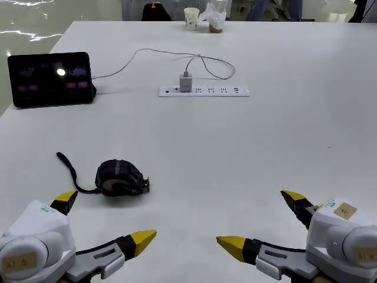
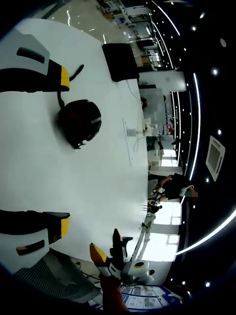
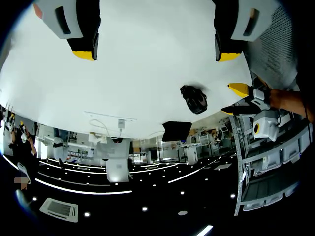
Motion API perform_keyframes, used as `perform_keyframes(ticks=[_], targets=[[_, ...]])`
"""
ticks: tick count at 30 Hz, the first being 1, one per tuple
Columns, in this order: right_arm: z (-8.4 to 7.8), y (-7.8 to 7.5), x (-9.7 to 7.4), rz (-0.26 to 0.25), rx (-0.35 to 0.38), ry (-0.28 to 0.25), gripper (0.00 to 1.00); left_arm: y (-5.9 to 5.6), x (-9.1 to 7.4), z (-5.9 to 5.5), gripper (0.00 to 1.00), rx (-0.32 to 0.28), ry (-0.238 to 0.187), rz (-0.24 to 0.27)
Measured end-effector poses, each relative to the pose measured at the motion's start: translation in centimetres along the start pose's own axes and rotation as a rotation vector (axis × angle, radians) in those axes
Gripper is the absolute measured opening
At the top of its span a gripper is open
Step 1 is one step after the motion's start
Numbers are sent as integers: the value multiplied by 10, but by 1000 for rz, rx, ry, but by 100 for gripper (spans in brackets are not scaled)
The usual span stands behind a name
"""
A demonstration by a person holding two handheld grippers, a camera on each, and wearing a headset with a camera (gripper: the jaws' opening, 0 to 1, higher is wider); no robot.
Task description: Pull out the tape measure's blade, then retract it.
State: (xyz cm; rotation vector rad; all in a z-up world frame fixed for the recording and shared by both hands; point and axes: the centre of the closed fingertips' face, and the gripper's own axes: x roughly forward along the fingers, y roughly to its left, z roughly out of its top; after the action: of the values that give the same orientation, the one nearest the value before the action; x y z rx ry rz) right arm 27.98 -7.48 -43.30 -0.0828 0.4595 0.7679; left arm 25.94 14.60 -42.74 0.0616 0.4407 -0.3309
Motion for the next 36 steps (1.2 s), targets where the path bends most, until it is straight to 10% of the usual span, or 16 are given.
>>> perform_keyframes(ticks=[36], targets=[[0, 4, 5, 47, -28, 20, 99, 1, 3, 0, 99, 19, 17, -21]])
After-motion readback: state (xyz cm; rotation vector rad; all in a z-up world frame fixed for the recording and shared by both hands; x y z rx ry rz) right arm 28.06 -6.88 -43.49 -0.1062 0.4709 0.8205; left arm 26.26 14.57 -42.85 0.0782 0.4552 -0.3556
